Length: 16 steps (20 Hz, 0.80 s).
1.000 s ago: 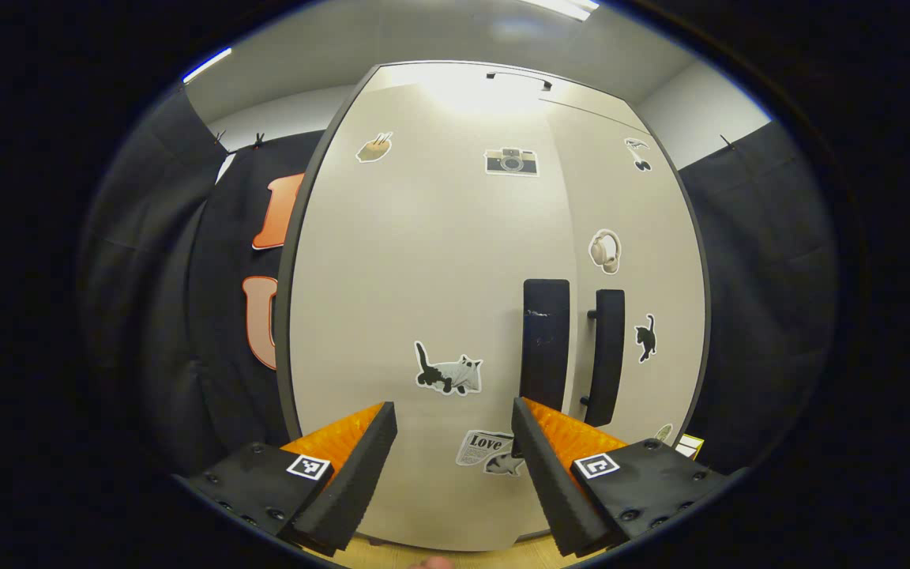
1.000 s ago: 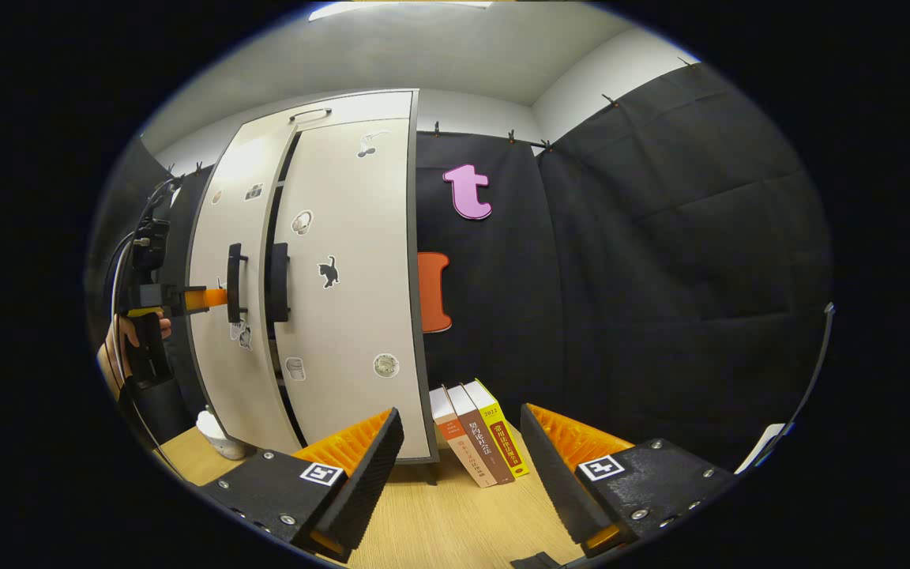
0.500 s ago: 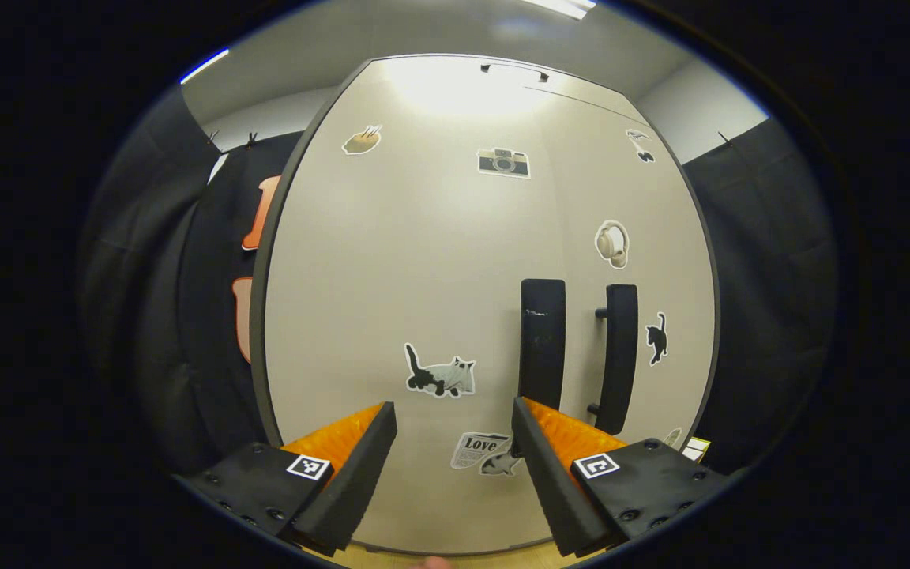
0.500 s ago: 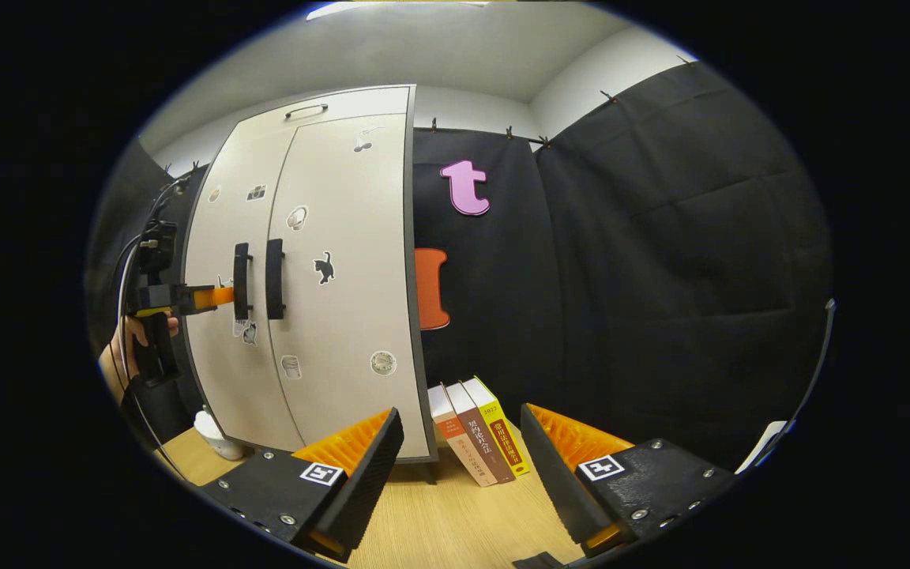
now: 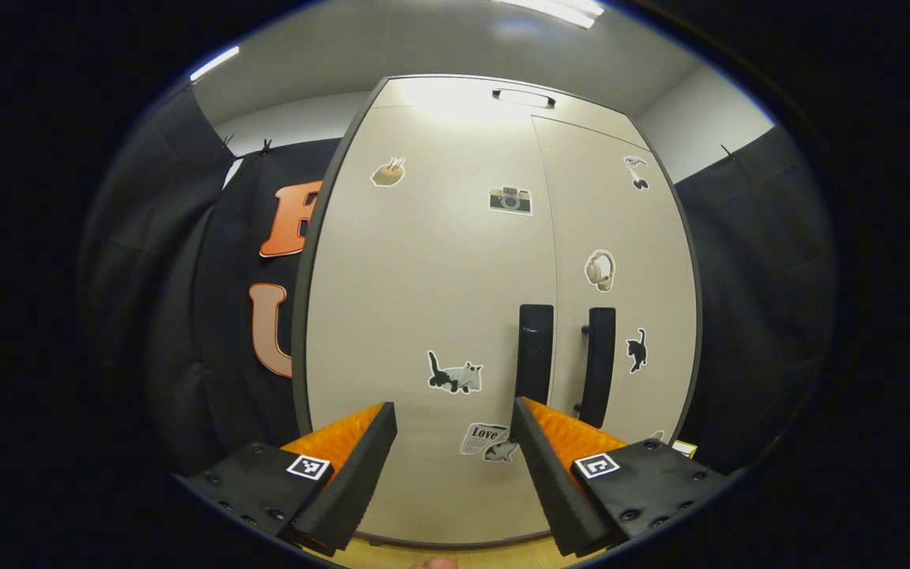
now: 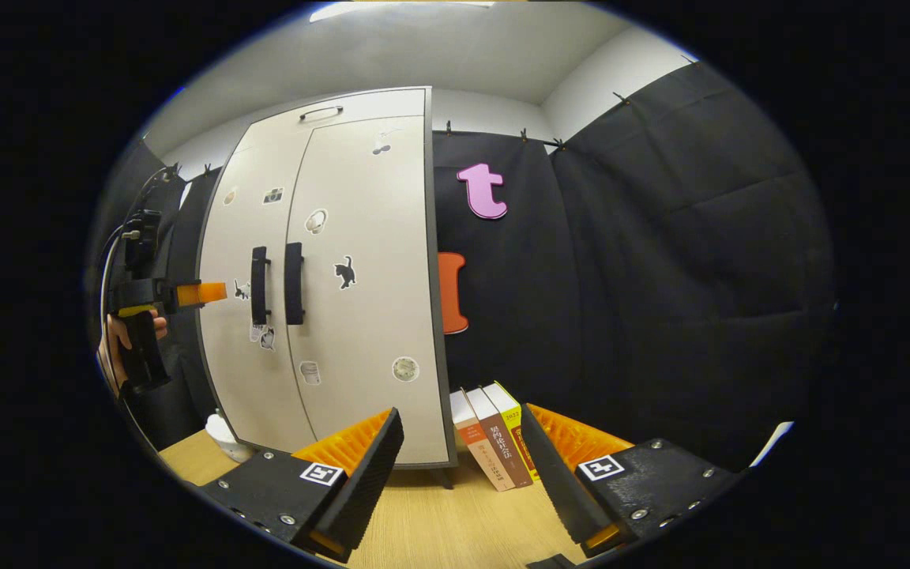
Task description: Grab one shoe with the right hand and put it into the shoe cabinet, grab the other shoe with the left hand and put it into the shoe cabinet; then close the right door with the right hand and the left door with the left hand.
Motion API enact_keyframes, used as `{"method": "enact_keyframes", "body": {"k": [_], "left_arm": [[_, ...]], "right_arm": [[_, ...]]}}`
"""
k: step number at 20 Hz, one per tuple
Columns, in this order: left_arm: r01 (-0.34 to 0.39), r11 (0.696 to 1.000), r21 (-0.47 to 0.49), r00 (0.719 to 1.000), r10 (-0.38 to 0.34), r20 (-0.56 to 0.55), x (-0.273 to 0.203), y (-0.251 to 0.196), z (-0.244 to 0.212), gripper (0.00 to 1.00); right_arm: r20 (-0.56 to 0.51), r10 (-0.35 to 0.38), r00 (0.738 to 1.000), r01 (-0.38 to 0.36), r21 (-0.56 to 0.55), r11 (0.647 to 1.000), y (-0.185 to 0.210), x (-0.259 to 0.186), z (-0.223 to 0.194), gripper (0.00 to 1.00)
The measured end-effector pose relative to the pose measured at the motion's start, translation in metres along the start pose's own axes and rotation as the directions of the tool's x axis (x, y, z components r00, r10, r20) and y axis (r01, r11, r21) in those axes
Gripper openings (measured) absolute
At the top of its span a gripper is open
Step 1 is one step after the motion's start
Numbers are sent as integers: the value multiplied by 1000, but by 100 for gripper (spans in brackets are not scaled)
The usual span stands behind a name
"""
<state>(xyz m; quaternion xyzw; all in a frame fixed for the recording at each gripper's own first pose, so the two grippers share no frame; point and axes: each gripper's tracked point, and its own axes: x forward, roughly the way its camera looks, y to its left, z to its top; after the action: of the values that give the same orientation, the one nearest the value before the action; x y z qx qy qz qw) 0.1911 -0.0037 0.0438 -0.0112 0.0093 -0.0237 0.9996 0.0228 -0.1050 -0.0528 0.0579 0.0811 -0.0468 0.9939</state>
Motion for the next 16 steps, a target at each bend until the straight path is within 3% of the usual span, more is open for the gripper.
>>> {"method": "enact_keyframes", "body": {"k": [6, 16], "left_arm": [[-43, 998, 49, 999, 42, 15, -65, 13, -1, 99], [-70, 996, 55, 996, 73, -46, -159, 27, -43, 97]], "right_arm": [[14, 84, 996, -85, 12, 996, 33, -1, 6, 93], [5, 127, 992, -127, 30, 991, 50, -21, -3, 92]]}}
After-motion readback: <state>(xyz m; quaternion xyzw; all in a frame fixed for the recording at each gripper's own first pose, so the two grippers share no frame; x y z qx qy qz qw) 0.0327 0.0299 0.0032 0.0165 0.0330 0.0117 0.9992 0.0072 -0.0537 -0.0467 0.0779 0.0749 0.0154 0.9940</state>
